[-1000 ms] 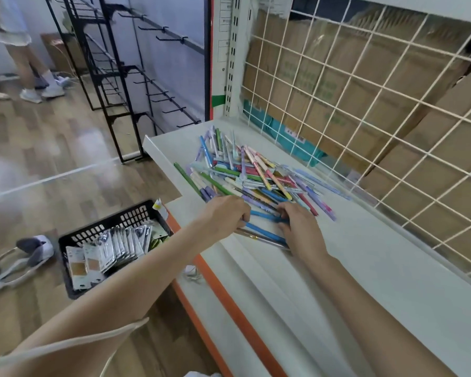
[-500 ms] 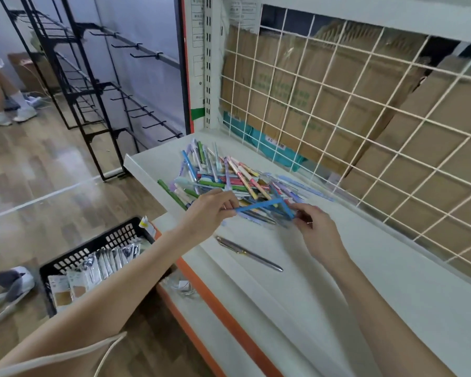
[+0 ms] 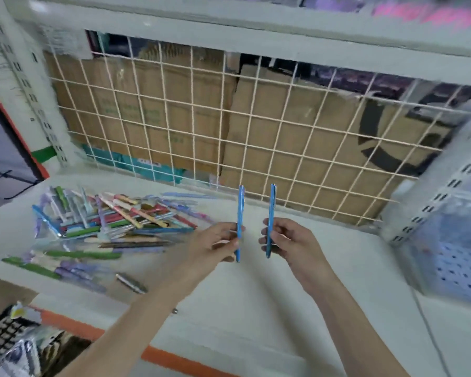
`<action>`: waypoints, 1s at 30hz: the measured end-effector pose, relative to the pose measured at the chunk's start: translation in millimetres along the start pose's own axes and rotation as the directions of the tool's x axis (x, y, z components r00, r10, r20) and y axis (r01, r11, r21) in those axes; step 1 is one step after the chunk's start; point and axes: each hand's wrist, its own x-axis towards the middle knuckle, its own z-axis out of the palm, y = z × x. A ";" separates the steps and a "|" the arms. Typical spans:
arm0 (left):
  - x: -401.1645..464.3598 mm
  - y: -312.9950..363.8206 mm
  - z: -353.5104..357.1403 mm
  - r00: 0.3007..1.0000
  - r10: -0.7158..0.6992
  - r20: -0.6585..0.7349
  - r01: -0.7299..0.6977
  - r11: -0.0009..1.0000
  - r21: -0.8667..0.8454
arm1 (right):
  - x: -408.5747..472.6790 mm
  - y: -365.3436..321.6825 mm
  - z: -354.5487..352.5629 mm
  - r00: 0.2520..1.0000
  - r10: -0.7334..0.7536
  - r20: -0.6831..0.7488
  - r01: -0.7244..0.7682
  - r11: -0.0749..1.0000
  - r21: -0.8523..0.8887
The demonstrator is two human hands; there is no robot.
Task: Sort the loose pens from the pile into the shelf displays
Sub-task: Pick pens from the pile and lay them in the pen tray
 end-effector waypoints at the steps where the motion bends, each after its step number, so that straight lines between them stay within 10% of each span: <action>1: 1.4 -0.8 14.3 1.000 0.006 0.021 -0.006 1.000 -0.002 | -7.6 0.3 -11.5 1.000 0.002 -0.031 -0.002 1.000 0.009; 18: -39.2 5.9 286.6 0.924 0.060 0.377 -0.059 0.998 -0.016 | -177.7 0.3 -239.4 0.888 -0.055 -0.456 0.116 0.988 0.106; 30: -116.1 -3.9 584.5 0.678 0.101 0.728 -0.084 0.995 -0.060 | -387.0 4.3 -459.4 0.573 -0.052 -0.818 0.101 0.995 0.007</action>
